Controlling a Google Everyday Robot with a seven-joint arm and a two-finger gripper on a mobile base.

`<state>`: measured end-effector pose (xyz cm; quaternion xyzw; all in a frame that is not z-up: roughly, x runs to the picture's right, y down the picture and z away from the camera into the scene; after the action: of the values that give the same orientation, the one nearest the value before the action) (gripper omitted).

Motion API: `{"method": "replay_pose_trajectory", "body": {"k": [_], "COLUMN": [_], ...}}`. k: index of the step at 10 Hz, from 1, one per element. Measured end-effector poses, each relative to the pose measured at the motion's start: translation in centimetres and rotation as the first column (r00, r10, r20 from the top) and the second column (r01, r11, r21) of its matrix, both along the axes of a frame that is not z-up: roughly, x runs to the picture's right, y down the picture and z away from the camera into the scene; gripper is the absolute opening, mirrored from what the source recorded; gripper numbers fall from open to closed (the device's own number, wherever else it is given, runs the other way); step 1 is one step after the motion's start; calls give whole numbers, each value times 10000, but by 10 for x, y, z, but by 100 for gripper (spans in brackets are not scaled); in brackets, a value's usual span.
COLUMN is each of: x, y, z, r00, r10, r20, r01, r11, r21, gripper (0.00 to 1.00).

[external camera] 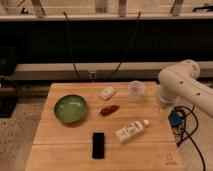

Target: Drag the ceramic bowl in a circle

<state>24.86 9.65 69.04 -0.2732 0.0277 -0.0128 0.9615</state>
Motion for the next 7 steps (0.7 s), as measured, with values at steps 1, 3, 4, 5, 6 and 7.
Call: {"method": "replay_pose_trajectory", "body": {"k": [1,3,4,5,6,7], "x": [-18,-44,-55,-64,-71,-81], "y": [-4,-12,-17,-20,-21,-21], "z": [3,7,10,12,14,16], "r00": [9996,9961,9924,9883,9849,9808], "r10": [-270,-875,-1212,-1505,-1717,-1923], "r20": [47,138,200,241,240,316], "r01": [270,872,1207,1498,1710,1913], "r11": [9996,9960,9924,9883,9848,9810], "r21": [61,203,250,283,310,326], "gripper": [80,80,80,80,80,80]}}
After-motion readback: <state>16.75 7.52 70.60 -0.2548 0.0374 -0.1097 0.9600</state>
